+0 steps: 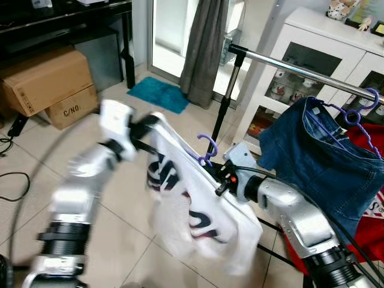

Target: Hang hanger

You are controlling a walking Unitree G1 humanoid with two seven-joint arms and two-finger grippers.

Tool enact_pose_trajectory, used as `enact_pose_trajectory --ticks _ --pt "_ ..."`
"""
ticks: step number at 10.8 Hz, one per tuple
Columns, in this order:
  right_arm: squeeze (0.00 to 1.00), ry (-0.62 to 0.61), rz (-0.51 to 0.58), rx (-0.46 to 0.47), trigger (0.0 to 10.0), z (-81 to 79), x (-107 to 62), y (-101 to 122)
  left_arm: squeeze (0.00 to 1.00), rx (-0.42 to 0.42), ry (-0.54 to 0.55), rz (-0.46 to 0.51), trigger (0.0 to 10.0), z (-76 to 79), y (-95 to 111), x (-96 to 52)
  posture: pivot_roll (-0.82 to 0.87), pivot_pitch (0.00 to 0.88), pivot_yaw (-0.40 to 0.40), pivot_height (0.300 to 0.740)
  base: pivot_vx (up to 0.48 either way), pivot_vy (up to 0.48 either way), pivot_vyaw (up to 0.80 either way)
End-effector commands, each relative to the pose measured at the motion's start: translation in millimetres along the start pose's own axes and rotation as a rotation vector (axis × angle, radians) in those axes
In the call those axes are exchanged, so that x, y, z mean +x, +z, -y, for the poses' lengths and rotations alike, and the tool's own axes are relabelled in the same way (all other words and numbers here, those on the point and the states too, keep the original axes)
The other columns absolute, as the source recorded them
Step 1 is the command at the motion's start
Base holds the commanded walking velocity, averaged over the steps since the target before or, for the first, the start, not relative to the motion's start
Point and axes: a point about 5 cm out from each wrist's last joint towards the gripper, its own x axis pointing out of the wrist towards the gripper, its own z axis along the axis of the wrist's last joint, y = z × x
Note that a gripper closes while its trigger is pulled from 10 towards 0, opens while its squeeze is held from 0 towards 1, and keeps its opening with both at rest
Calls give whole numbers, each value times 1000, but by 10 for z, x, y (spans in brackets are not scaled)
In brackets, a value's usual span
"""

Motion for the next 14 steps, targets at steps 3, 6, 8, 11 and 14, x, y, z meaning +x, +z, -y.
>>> enact_pose_trajectory --ticks 3,6,8,11,14 --pt "0 174 137 1 0 13 -311 178 0 152 315 -74 0 -673 133 -158 -22 0 -134 740 0 0 0" --pt "0 398 173 69 0 -180 -458 200 0 189 370 -129 0 -962 114 -81 -33 0 -127 740 0 0 0" --pt "0 269 251 114 0 -128 -345 300 0 162 219 -120 0 -695 23 122 -36 0 -124 740 0 0 0" --pt "0 -217 439 331 0 255 -69 545 0 86 -219 -60 0 230 -119 363 -50 0 -109 740 0 0 0" --pt "0 -464 397 324 0 482 0 425 0 12 -360 -13 0 606 -97 192 -30 0 -126 740 0 0 0"
